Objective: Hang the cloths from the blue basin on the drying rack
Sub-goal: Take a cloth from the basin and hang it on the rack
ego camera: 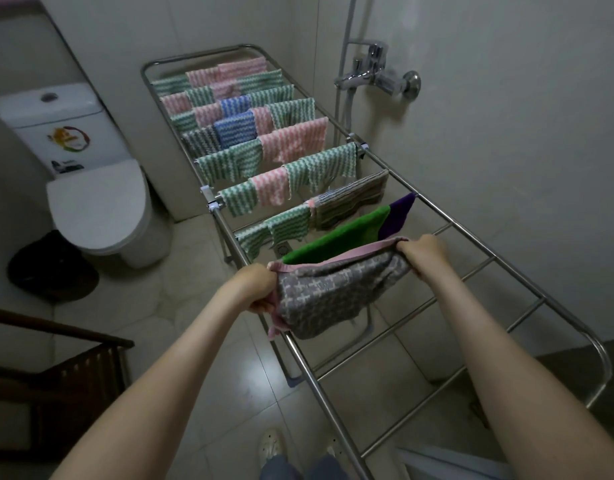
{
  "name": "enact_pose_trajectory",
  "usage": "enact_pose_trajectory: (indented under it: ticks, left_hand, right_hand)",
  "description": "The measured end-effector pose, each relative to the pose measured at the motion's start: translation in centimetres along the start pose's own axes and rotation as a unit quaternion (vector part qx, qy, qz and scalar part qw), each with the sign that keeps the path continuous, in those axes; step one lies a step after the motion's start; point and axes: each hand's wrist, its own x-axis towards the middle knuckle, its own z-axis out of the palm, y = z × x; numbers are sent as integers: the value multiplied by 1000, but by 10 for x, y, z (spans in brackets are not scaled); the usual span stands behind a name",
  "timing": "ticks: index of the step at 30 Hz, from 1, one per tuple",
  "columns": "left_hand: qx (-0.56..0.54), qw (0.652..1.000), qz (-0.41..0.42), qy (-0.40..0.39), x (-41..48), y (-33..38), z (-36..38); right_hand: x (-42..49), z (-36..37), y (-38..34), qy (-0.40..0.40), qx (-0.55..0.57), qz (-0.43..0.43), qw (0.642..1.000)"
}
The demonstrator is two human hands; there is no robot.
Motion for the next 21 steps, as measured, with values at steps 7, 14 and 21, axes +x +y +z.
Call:
enact_pose_trajectory:
  ticks: [7, 14, 21]
  left_hand:
    - [-40, 999, 13, 22, 3, 11, 3]
    - [-115, 992, 14, 43, 18, 14, 11]
    - [38, 999, 14, 31, 30, 5, 15]
  right_hand:
    - [7, 7, 1, -10, 78, -17, 997]
    - [26, 8, -16, -47, 210, -102, 971]
    - [37, 28, 11, -74, 72, -160, 982]
